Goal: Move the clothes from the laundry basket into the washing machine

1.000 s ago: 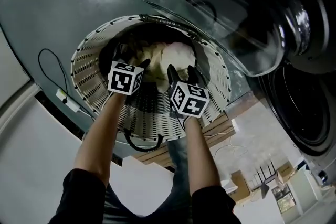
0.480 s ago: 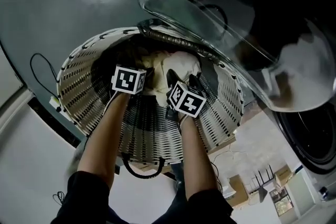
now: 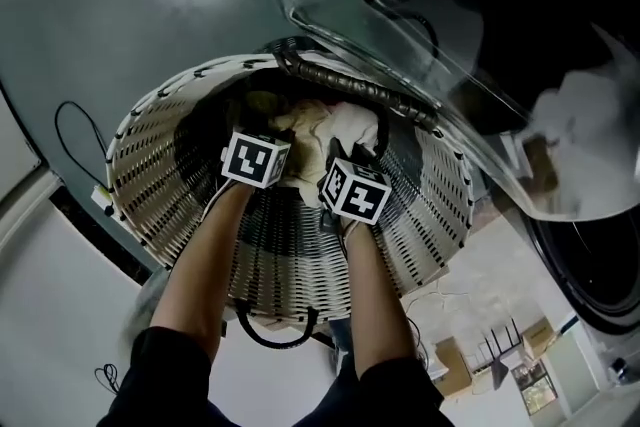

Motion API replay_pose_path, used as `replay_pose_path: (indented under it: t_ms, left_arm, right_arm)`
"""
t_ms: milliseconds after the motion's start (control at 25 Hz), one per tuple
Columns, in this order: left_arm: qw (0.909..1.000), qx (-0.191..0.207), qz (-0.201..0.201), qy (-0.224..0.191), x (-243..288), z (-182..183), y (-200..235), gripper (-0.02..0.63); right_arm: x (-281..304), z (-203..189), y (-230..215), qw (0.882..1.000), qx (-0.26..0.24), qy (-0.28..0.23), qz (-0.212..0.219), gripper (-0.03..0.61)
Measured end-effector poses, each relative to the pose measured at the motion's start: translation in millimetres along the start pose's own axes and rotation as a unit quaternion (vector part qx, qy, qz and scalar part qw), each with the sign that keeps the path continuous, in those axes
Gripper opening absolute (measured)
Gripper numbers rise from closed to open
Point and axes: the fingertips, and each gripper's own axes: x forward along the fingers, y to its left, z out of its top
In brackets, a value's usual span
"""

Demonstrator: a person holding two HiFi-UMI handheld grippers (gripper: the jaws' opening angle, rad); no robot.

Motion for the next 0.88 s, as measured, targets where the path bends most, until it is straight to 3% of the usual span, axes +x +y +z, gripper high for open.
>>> replay_pose_path:
  t_ms: [120, 480, 880]
  left_arm:
    - [0.9995, 0.019, -0.002, -0.025, -19, 10, -14, 0.08]
    - [0.9926, 0.029, -0.002, -0.118, -107, 56, -41, 0.075]
    - [0.9713, 0.071, 0.029, -0.225, -227, 84, -83, 0.075]
  right_arm:
    - [-18, 7, 9, 1.0, -0.017, -0.017, 0.004, 0.08]
    - [-97, 57, 40, 0.994, -0.039, -0.102, 0.028, 0.067]
    - [-210, 104, 80, 0.976, -0.075, -0.192, 0.065, 0.066]
